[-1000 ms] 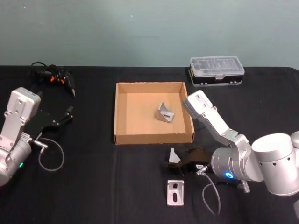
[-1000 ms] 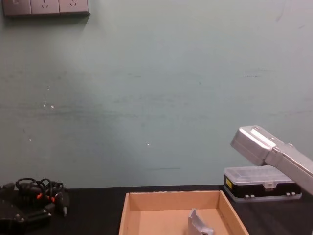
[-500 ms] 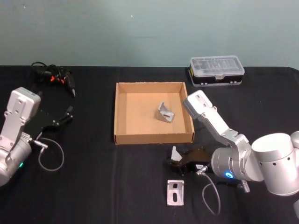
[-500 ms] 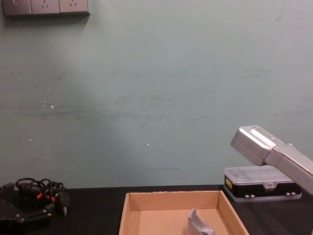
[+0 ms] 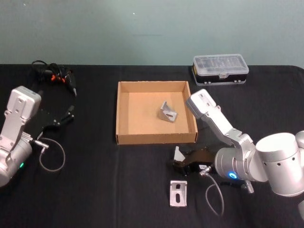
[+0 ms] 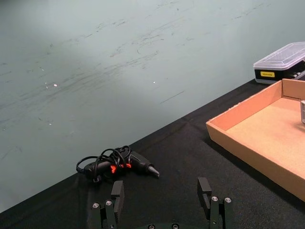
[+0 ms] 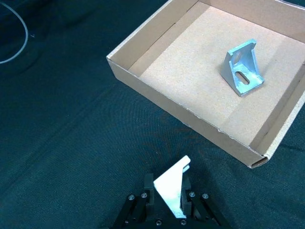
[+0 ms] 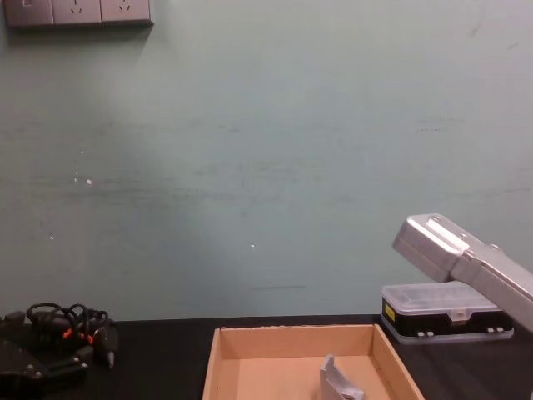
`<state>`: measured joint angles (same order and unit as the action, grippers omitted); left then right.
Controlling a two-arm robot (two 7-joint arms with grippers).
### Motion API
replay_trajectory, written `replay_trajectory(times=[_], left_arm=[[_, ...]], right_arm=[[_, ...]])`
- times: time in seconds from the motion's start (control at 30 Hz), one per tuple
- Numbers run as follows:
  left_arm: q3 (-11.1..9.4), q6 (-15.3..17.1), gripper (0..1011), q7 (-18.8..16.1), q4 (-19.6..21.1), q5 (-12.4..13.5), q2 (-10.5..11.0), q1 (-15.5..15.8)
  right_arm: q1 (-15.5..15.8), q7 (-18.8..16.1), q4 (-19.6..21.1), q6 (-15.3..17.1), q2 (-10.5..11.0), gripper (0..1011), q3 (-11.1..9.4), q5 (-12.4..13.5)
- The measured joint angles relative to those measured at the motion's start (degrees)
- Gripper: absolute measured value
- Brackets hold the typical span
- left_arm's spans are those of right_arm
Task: Use one hand to pick up the angle iron from the table and place it into the box.
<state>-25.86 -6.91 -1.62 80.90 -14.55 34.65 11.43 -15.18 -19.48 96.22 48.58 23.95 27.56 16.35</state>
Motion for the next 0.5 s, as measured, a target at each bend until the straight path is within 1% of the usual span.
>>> replay_trajectory(times=[0.13, 0.33, 0.5], left_arm=[[0.0, 0.0, 1011, 0.0, 0.0, 0.0, 0.0, 0.0], [0.0, 0.0, 1011, 0.0, 0.0, 0.0, 0.0, 0.0], [0.0, 0.0, 1011, 0.0, 0.0, 0.0, 0.0, 0.0]], right_arm=[[0.3, -0.3, 0.5, -0.3, 0.0, 302, -0.3, -0.1], [0.7, -1.2, 3.0, -0.9, 0.2, 303, -1.4, -0.4], [-0.3, -2.3, 3.9, -0.8, -0.1, 302, -1.9, -0.5]])
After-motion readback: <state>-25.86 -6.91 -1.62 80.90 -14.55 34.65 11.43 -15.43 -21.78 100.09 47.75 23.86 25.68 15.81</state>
